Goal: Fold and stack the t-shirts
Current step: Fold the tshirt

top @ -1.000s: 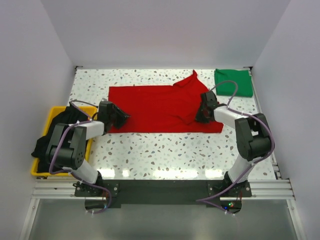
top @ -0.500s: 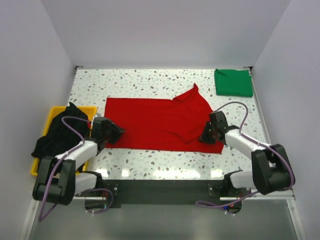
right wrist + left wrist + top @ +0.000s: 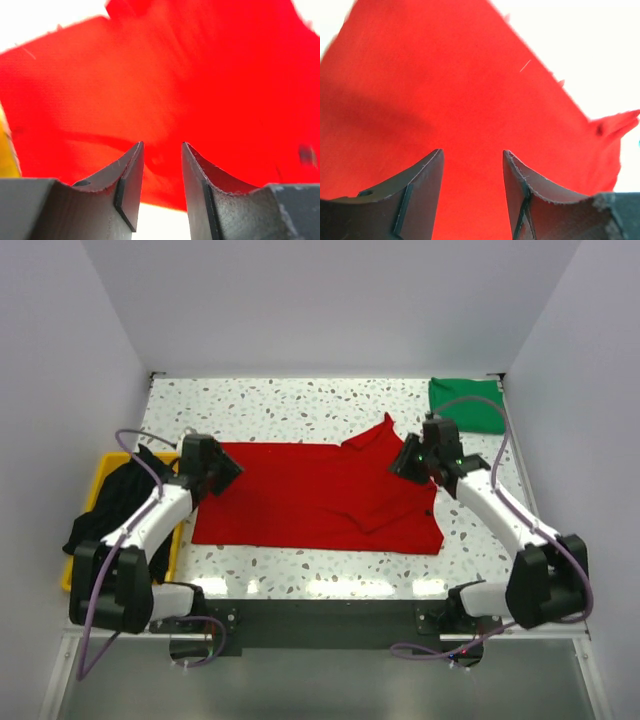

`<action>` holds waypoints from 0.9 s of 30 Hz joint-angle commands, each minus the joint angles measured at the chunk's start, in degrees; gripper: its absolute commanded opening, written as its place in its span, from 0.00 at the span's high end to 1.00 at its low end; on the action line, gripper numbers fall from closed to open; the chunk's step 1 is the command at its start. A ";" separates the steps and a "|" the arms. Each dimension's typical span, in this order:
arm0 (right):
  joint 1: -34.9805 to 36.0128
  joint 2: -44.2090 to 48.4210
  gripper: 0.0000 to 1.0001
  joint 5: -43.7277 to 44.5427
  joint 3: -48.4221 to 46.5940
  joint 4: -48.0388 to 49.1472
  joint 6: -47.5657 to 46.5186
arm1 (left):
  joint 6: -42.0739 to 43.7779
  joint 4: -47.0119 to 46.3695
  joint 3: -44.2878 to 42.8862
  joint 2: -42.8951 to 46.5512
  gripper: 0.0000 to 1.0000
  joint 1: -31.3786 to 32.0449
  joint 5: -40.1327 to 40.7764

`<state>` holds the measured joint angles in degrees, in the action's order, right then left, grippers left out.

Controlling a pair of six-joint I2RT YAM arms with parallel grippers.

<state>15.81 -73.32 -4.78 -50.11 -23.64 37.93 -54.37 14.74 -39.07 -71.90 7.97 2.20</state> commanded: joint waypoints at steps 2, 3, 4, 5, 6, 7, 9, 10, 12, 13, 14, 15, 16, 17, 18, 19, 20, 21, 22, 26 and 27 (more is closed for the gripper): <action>-0.52 -12.70 0.60 3.89 -15.61 3.95 -5.14 | 2.43 2.22 -13.82 -7.89 0.44 -1.37 7.19; -0.87 -15.34 0.60 4.07 -18.33 3.95 -5.67 | 2.77 2.39 -15.67 -11.82 0.44 -1.90 7.90; -1.22 -21.19 0.60 3.99 -23.58 4.82 -6.20 | 3.21 3.18 -19.86 -14.04 0.45 -2.42 8.61; -2.09 -23.77 0.60 3.81 -25.98 5.18 -6.64 | 3.65 4.23 -22.25 -16.41 0.45 -3.56 9.92; -2.71 -26.93 0.60 2.94 -31.14 5.01 -6.64 | 4.87 5.29 -24.63 -20.78 0.45 -4.09 10.45; -3.33 -31.92 0.62 0.41 -33.63 4.22 -6.38 | 5.84 6.43 -28.65 -22.91 0.46 -4.53 11.07; -4.56 -36.35 0.62 -1.28 -39.16 4.39 -6.03 | 8.13 8.71 -32.37 -28.70 0.46 -5.68 13.00; -4.82 -39.94 0.62 -2.33 -40.67 5.09 -6.03 | 9.01 8.99 -35.08 -30.30 0.48 -5.94 13.36; -5.44 -42.68 0.62 -2.61 -44.88 3.96 -6.29 | 10.16 10.21 -37.47 -34.16 0.49 -6.47 15.29; -5.53 -44.09 0.62 -2.78 -46.03 3.69 -6.21 | 10.33 10.22 -37.83 -35.14 0.49 -6.73 15.47; -5.79 -45.76 0.62 -3.39 -46.83 3.69 -6.29 | 10.34 10.31 -38.18 -36.02 0.50 -7.08 15.47; -5.71 -46.38 0.62 -3.57 -47.62 3.86 -6.12 | 10.25 9.52 -38.36 -37.16 0.50 -7.35 15.47; -5.71 -47.00 0.62 -4.01 -47.98 4.56 -6.03 | 10.34 9.08 -38.88 -37.70 0.50 -7.44 15.38; -5.71 -47.79 0.62 -4.36 -48.50 5.00 -5.94 | 10.51 8.90 -40.19 -39.01 0.51 -7.61 15.38; -5.71 -48.14 0.62 -4.45 -48.68 5.18 -5.94 | 10.69 9.25 -41.08 -39.63 0.51 -7.62 15.47; -5.71 -48.49 0.62 -4.45 -49.03 5.09 -6.03 | 10.86 9.60 -42.04 -40.42 0.51 -7.62 16.08; -5.79 -48.93 0.62 -4.19 -49.38 5.01 -6.12 | 11.12 9.95 -43.01 -41.82 0.51 -7.62 16.35; -5.71 -49.11 0.62 -4.19 -49.91 4.92 -6.29 | 11.13 10.82 -44.76 -42.44 0.51 -7.70 16.78; -5.71 -49.20 0.62 -4.19 -50.00 5.00 -6.38 | 11.13 11.01 -45.47 -43.06 0.51 -7.70 17.14; -5.97 -49.46 0.62 -4.28 -50.79 5.01 -6.73 | 11.57 11.01 -47.68 -45.34 0.52 -7.70 17.75; -5.97 -49.64 0.62 -4.45 -51.14 5.01 -6.64 | 11.74 10.92 -48.37 -45.78 0.53 -7.70 17.84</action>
<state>9.89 -122.89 -7.68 -98.61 -19.64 32.36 -44.01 25.41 -84.29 -116.62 0.75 17.47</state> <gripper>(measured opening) 0.381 0.477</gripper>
